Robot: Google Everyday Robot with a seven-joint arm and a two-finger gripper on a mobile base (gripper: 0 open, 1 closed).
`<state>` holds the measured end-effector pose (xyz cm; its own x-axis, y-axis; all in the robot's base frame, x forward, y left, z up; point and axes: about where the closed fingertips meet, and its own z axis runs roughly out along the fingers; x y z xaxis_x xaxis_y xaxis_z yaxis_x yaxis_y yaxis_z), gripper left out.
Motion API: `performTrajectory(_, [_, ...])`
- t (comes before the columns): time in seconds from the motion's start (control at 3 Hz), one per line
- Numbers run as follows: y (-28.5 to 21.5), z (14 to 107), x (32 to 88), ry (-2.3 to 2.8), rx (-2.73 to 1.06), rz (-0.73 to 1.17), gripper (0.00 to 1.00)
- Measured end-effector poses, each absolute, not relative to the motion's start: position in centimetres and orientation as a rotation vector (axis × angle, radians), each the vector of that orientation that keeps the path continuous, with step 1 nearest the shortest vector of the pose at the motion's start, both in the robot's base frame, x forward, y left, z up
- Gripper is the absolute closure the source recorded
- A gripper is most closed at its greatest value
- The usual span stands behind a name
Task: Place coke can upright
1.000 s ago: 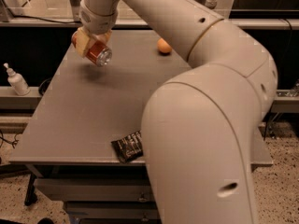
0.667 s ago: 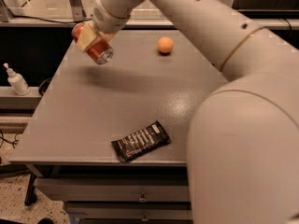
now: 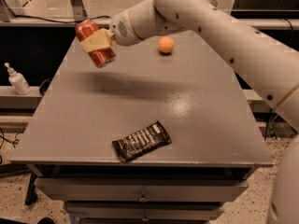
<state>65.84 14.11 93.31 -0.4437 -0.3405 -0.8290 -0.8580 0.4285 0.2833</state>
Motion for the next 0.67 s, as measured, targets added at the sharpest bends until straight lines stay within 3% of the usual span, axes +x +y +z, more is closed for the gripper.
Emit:
performTrajectory(0.33, [10.13, 95.68, 67.05, 1.874, -0.937, 0.889, 1.00])
performTrajectory(0.67, [9.74, 95.44, 67.25, 1.882, -0.936, 0.877, 1.00])
